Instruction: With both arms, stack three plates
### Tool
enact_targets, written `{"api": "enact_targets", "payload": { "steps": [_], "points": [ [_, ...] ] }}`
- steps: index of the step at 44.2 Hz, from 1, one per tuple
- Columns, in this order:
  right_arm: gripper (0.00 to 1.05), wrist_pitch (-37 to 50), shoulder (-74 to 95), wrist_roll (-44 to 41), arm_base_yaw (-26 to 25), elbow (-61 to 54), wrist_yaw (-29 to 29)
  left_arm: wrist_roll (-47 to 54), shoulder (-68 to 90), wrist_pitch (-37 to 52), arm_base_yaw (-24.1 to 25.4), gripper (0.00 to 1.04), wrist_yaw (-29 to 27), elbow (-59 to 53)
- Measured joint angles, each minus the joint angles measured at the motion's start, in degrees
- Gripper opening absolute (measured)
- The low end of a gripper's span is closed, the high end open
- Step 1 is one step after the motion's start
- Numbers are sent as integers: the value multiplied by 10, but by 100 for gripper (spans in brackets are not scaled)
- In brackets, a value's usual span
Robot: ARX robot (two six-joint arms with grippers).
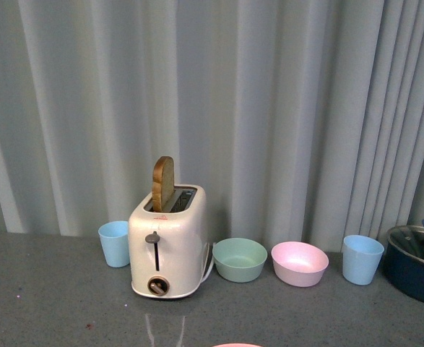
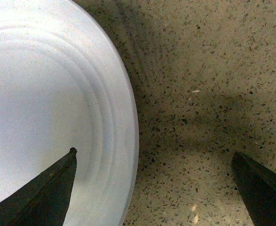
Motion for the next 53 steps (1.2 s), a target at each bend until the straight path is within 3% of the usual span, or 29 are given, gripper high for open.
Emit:
{"api": "enact_targets", "payload": {
  "steps": [11, 22, 36, 53],
  "points": [
    [97, 16, 23, 13, 9, 0, -1, 0, 0, 0, 0, 98, 0, 0],
    [48, 20, 27, 17, 14, 0, -1, 0, 0, 0, 0, 98, 0, 0],
    [5, 21, 27, 24, 14, -1, -3, 0, 0, 0, 0, 98, 0, 0],
    [3, 0, 15, 32, 1, -1, -8, 0, 0, 0, 0, 98, 0, 0]
  ]
}}
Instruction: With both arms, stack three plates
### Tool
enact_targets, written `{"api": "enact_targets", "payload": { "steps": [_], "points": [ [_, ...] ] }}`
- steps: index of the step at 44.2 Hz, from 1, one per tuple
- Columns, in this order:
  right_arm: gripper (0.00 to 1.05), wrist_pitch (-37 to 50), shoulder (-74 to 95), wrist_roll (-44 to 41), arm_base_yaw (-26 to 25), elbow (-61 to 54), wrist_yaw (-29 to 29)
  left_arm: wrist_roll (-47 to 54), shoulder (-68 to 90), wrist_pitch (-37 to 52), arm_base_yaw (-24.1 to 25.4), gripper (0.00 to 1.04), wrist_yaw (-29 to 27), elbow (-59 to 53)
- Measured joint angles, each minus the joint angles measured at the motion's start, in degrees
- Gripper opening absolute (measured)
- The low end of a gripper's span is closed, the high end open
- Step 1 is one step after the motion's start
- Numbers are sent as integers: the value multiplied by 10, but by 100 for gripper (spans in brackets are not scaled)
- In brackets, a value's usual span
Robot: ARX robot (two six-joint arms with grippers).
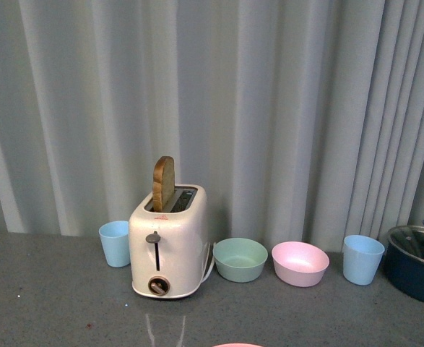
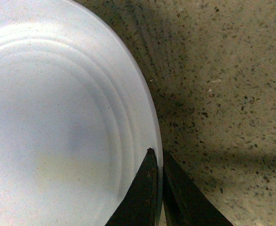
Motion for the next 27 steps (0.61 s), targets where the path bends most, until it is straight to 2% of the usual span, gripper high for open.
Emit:
{"api": "enact_targets", "payload": {
  "steps": [17, 23, 27],
  "points": [
    [3, -92, -107, -56, -59, 12, 0, 0, 0, 0, 0, 98, 0, 0],
    [3, -110, -180, -49, -76, 26, -31, 0, 0, 0, 0, 98, 0, 0],
    [3, -110, -236, -24, -70, 27, -60, 0, 0, 0, 0, 98, 0, 0]
  ]
}}
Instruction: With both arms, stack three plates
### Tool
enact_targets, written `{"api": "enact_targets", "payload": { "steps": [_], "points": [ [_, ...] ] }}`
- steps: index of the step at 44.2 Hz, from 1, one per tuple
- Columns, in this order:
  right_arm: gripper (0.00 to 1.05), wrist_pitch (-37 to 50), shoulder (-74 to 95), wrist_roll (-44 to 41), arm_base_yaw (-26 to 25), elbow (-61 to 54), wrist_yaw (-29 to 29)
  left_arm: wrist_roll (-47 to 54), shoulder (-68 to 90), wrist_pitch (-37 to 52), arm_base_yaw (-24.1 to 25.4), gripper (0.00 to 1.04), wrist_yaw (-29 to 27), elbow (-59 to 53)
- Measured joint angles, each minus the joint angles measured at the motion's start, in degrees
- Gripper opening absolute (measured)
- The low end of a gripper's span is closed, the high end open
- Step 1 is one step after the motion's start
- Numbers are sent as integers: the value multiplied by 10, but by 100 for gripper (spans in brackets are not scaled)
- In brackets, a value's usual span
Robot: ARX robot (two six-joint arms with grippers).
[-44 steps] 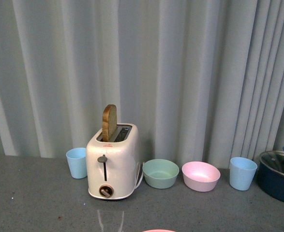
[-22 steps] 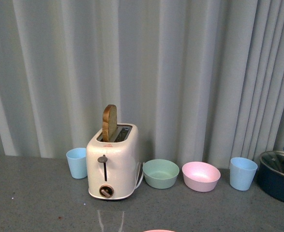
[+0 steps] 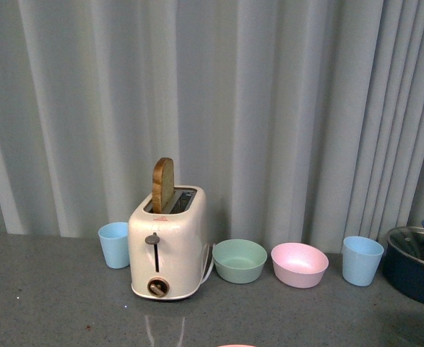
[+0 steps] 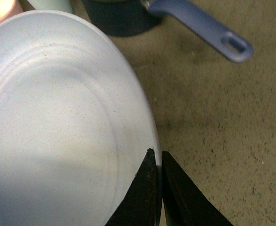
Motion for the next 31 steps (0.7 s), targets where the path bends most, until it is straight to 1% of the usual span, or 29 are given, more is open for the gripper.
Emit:
{"api": "enact_targets", "payload": {
  "steps": [7, 11, 13, 16, 24, 27, 31],
  "points": [
    [3, 10, -61, 34, 54, -19, -6, 0, 0, 0, 0, 98, 0, 0],
    [3, 22, -82, 58, 98, -38, -5, 0, 0, 0, 0, 98, 0, 0],
    [3, 30, -90, 70, 126, -49, 0, 0, 0, 0, 0, 98, 0, 0],
    [3, 51, -96, 94, 193, -68, 19, 0, 0, 0, 0, 98, 0, 0],
    [3, 106, -66, 147, 333, -93, 51, 0, 0, 0, 0, 98, 0, 0],
    [3, 123, -48, 165, 371, -98, 54, 0, 0, 0, 0, 98, 0, 0],
    [3, 136, -30, 180, 397, -100, 52, 0, 0, 0, 0, 98, 0, 0]
  ]
}}
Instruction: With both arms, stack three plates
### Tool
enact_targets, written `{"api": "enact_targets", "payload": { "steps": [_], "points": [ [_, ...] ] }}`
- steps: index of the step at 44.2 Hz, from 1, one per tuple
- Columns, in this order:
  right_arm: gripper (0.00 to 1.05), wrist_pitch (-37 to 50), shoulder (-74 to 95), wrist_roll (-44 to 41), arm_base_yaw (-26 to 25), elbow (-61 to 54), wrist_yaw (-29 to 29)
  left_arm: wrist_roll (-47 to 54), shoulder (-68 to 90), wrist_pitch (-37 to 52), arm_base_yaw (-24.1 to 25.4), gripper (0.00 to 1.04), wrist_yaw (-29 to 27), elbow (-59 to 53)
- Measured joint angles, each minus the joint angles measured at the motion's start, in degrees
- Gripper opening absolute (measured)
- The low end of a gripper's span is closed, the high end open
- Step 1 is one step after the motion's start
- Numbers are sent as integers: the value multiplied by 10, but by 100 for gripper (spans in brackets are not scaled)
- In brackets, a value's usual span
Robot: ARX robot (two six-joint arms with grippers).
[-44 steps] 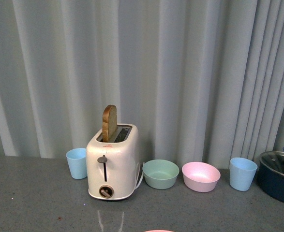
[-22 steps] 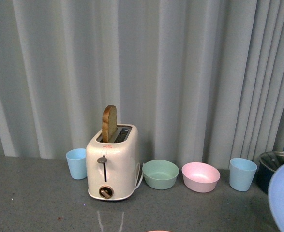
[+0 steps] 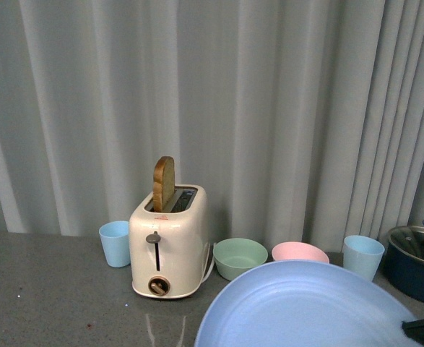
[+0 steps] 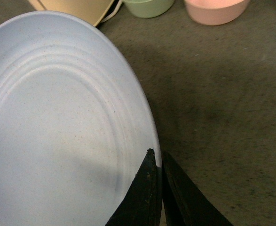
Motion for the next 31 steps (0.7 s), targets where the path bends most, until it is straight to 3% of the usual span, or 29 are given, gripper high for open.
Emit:
{"api": "enact_targets", "payload": {
  "steps": [14, 31],
  "points": [
    [3, 32, 83, 52, 62, 0, 10, 0, 0, 0, 0, 98, 0, 0],
    [3, 34, 145, 65, 61, 37, 20, 0, 0, 0, 0, 98, 0, 0]
  ]
}}
